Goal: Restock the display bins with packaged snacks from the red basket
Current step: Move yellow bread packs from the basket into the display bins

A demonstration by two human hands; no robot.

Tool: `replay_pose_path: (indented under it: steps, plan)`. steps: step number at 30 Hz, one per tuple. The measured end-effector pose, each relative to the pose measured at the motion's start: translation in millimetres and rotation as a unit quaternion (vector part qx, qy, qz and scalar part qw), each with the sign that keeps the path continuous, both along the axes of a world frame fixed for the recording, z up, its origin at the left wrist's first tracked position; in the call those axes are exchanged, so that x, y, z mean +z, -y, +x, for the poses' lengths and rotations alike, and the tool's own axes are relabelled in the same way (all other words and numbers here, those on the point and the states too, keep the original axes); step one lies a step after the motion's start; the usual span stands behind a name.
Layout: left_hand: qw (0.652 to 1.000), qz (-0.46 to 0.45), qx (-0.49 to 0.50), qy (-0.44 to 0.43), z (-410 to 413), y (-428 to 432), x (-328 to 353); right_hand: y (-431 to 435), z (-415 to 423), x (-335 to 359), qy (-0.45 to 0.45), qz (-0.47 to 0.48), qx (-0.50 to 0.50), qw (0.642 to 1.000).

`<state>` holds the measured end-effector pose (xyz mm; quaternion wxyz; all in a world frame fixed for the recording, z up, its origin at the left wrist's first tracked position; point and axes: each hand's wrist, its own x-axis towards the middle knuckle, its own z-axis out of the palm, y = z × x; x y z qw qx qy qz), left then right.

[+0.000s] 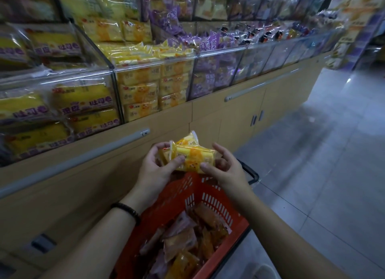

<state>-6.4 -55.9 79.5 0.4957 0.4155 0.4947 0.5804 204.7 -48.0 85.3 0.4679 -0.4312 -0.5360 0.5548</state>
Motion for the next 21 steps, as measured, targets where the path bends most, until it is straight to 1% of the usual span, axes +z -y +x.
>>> replay_pose_path:
  steps: [2, 5, 6, 7, 10, 12, 14, 15, 16, 18, 19, 21]
  plan:
    - [1.000, 0.013, 0.008, -0.019, -1, 2, 3, -1, 3, 3, 0.064, 0.015, 0.005, 0.998]
    - [0.998, 0.029, 0.018, -0.054, 0, 3, 6, -4, 6, 8, 0.186, 0.040, 0.050, 0.980]
    - [0.997, 0.036, 0.017, -0.067, 0, 3, 7, -4, 5, 10, 0.206, 0.041, 0.070, 0.975]
    - [0.996, 0.043, 0.013, -0.079, 0, 3, 8, -3, 3, 13, 0.203, 0.037, 0.091, 0.974]
    - [0.992, 0.063, 0.007, -0.107, 2, 4, 16, 1, -1, 22, 0.154, 0.016, 0.144, 0.977]
    - [0.991, 0.081, 0.008, -0.105, 1, 7, 23, 2, -2, 32, 0.135, 0.013, 0.145, 0.980]
    - [0.992, 0.093, 0.007, -0.088, -4, 12, 32, 2, -6, 44, 0.083, 0.018, 0.100, 0.991]
    - [0.992, 0.096, 0.001, -0.081, -7, 15, 35, 2, -10, 50, 0.038, 0.008, 0.065, 0.997]
    - [0.992, 0.098, -0.007, -0.074, -10, 19, 40, 2, -13, 56, -0.020, -0.010, 0.030, 0.999]
    - [0.993, 0.101, -0.011, -0.062, -15, 28, 48, 4, -20, 68, -0.137, -0.047, -0.021, 0.989]
    - [0.993, 0.106, -0.007, -0.059, -17, 33, 52, 6, -21, 72, -0.170, -0.057, -0.036, 0.983]
    - [0.992, 0.114, -0.002, -0.050, -21, 41, 58, 12, -25, 79, -0.188, -0.053, -0.058, 0.979]
